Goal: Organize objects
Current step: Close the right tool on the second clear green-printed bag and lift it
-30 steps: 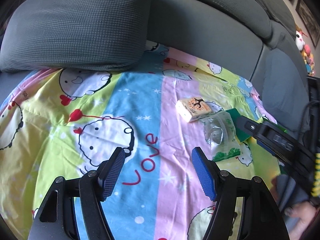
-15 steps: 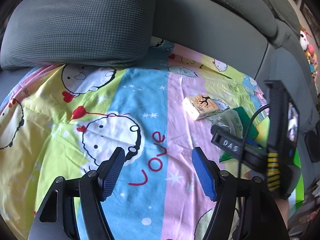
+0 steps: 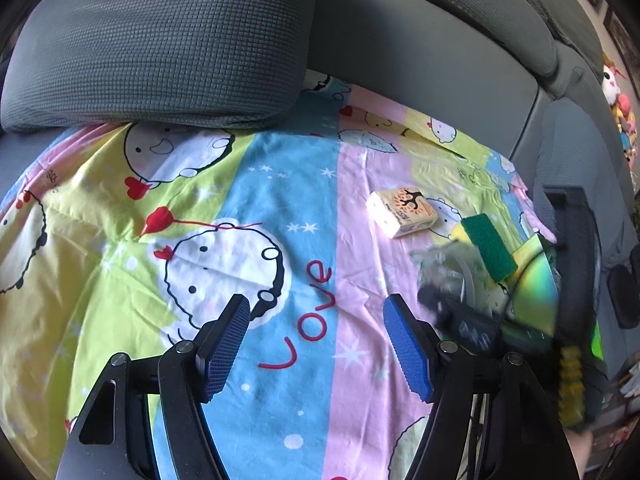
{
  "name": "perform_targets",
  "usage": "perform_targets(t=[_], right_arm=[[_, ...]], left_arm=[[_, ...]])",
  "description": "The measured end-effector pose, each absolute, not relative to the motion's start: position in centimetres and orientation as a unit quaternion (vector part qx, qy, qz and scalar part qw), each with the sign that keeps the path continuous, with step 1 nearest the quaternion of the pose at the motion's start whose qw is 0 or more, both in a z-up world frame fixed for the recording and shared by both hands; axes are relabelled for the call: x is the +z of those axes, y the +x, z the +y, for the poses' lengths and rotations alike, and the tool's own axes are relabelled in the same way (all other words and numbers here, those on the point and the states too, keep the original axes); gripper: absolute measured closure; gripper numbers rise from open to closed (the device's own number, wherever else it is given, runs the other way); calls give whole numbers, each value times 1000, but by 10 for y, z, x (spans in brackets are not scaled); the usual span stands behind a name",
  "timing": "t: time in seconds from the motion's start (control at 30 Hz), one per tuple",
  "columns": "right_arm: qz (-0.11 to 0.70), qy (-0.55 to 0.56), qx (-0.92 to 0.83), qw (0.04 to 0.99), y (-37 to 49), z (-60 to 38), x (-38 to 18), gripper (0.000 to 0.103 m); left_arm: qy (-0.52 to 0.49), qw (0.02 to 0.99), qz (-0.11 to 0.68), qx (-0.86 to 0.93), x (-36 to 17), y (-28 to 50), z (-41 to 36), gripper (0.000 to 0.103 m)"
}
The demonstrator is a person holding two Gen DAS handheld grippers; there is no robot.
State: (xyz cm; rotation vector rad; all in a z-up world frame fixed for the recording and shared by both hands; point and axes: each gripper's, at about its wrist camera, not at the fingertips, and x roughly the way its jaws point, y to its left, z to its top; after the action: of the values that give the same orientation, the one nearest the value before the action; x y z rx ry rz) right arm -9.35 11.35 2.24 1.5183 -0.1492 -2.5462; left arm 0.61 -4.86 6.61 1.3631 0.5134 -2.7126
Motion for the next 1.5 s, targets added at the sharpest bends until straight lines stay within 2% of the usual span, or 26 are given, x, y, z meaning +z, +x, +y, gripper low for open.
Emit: perform_targets(t=[0.13,0.3,0.4,0.43,0.63,0.7,0.8,0.97,1.5], right_arm=[[-75,551,-824,107,-74,118,21,46],[-99,574,-800,145,-49,130,31,38],[-102,531,-829,144,-41,143,55,20],[-109,522,-834,145,-41,148,60,19],[-153,511,-833,145,-47,167,62,22],[-169,514,-828,148,-50,169,58,32],[-203,518,-815,164,-53,174,54,41],[-221,540,-796,164,-59,174,38,49],[-249,549,-779,174,-63,185,29,47]], left_arm=[[446,28,175,-877,65,6,-51,33],[459,11,180,-870,60,3,-48,33],[473,-24,196,-859,56,0,-41,33],[478,-35,202,-854,54,-1,-39,33],[510,-104,219,-825,45,-7,-12,33],[518,-119,214,-820,43,-7,-2,33],[529,-139,217,-809,38,-9,11,33],[540,-148,215,-800,31,-10,23,33],[528,-172,249,-793,35,-9,22,33]])
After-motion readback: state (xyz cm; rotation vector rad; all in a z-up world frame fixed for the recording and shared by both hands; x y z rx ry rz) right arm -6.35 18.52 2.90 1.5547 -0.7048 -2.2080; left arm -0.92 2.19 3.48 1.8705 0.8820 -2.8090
